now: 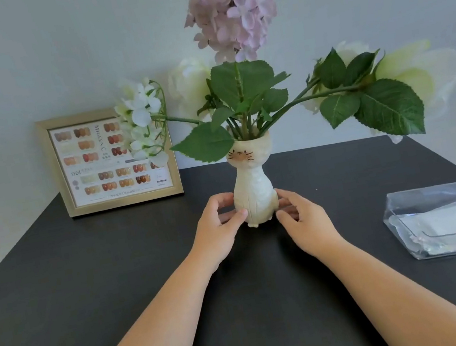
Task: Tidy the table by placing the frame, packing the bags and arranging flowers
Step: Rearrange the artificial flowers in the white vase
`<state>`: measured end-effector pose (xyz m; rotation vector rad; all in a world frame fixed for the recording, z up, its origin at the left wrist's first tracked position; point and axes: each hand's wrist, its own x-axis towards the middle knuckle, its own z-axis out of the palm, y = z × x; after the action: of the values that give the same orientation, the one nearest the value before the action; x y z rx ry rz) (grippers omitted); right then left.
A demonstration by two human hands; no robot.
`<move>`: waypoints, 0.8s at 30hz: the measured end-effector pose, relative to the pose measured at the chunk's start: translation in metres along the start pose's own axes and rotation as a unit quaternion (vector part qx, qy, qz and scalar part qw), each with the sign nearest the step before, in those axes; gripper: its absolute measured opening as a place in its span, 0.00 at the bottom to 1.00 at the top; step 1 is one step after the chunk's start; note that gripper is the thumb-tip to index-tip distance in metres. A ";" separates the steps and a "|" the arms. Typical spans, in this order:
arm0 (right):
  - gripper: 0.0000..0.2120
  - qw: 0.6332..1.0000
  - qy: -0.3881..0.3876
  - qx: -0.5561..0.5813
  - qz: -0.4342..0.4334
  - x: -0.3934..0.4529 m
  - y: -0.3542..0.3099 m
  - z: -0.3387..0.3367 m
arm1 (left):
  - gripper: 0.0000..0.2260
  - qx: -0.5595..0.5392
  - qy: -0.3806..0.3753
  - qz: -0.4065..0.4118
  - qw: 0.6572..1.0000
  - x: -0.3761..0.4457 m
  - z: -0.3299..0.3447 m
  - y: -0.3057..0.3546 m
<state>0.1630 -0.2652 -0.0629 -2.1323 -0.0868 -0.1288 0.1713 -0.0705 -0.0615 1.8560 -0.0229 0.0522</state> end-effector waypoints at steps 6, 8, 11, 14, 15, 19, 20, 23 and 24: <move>0.24 0.999 0.000 -0.040 -0.010 0.006 0.001 0.005 | 0.14 0.014 0.016 0.017 1.000 0.001 0.003 -0.001; 0.24 0.999 0.004 -0.048 -0.006 0.012 -0.002 0.007 | 0.14 0.020 0.020 0.025 0.999 0.005 0.005 0.000; 0.24 0.999 0.004 -0.049 0.013 0.022 -0.007 0.010 | 0.16 0.027 0.027 0.031 0.999 0.012 0.006 0.003; 0.26 0.999 0.002 -0.043 0.032 0.032 -0.010 0.016 | 0.16 0.024 0.035 0.034 0.999 0.021 0.005 0.004; 0.26 0.999 0.001 -0.042 0.035 0.036 -0.010 0.018 | 0.17 0.021 0.035 0.037 0.998 0.024 0.004 0.004; 0.26 0.998 0.001 -0.044 0.038 0.052 -0.013 0.020 | 0.18 0.024 0.029 0.042 0.998 0.039 0.002 0.006; 0.26 0.998 0.001 -0.046 0.038 0.056 -0.013 0.021 | 0.18 0.027 0.028 0.043 0.998 0.043 0.001 0.006; 0.26 0.998 0.004 -0.056 0.034 0.067 -0.012 0.023 | 0.19 0.032 0.033 0.048 0.998 0.055 0.001 0.003; 0.25 0.998 0.006 -0.060 0.031 0.069 -0.010 0.024 | 0.19 0.033 0.036 0.050 0.998 0.058 0.001 0.001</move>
<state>0.2319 -0.2383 -0.0583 -2.2520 -0.0059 -0.1130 0.2294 -0.0715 -0.0580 1.9161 -0.0643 0.1904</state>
